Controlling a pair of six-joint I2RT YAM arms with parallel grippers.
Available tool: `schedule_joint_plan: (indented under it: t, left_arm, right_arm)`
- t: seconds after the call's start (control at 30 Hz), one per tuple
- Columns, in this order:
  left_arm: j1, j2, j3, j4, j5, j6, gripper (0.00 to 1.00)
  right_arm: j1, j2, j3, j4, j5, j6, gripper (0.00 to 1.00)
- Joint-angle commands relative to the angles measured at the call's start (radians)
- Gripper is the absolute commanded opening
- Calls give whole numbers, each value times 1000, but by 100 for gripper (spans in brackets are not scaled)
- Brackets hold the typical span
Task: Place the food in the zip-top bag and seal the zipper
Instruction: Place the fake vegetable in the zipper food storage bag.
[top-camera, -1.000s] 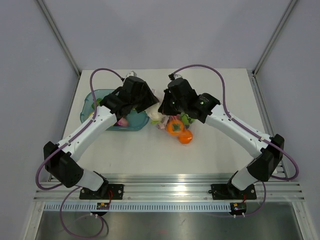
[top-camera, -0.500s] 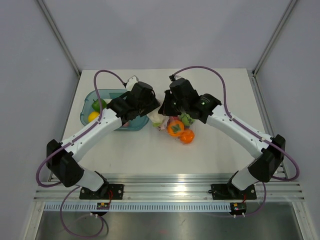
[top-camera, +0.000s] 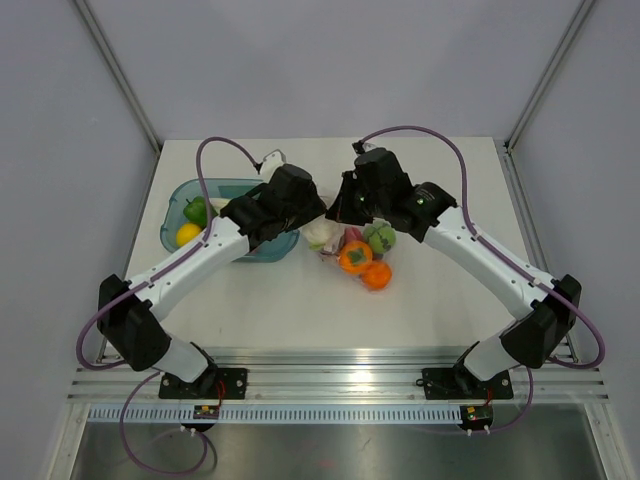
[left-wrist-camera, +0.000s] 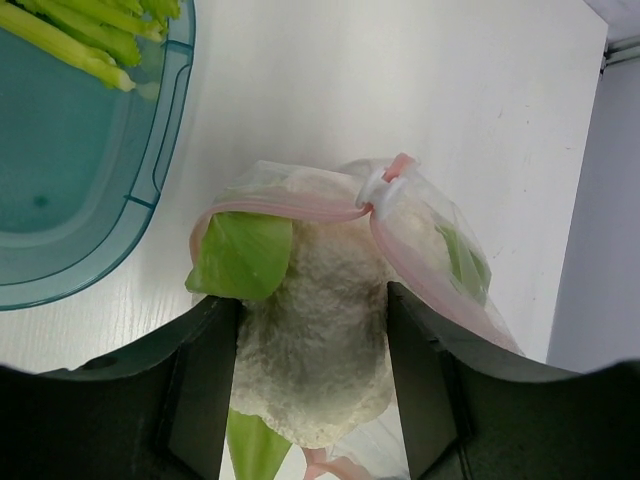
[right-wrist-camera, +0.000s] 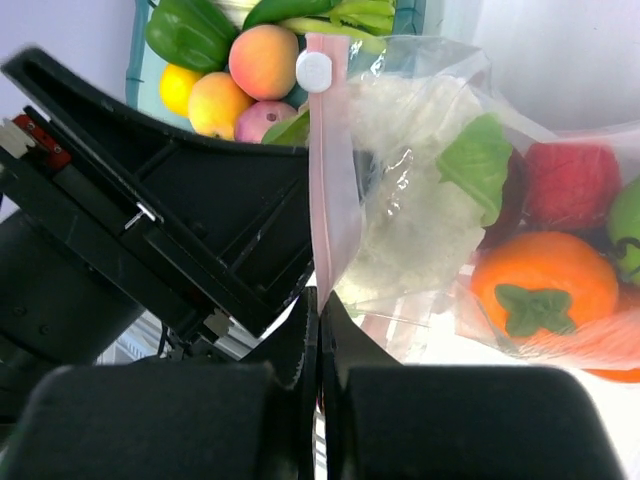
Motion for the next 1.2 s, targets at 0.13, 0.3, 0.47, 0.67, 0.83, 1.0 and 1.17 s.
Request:
schedule_joint_plan:
  t: [0.13, 0.3, 0.47, 0.67, 0.83, 1.0, 1.17]
  left_arm:
    - [0, 54, 81, 80, 49, 59, 89]
    - [1, 54, 118, 60, 82, 65, 91]
    - [3, 8, 118, 69, 97, 112, 93]
    - [20, -43, 149, 32, 169, 257, 99]
    - [81, -145, 123, -41, 209, 318, 90]
    - [150, -289, -1, -66, 249, 329, 50]
    - [224, -375, -225, 26, 408, 294, 39]
  right_arm:
    - [-3, -32, 17, 71, -124, 15, 0]
    - [-3, -32, -7, 90, -133, 30, 0]
    - [-3, -38, -24, 93, -122, 33, 0]
    - [-3, -43, -26, 76, -95, 27, 0]
    - [-9, -50, -18, 56, -65, 15, 0]
    - [-9, -54, -17, 53, -65, 13, 0]
    - [-9, -54, -13, 57, -70, 10, 0]
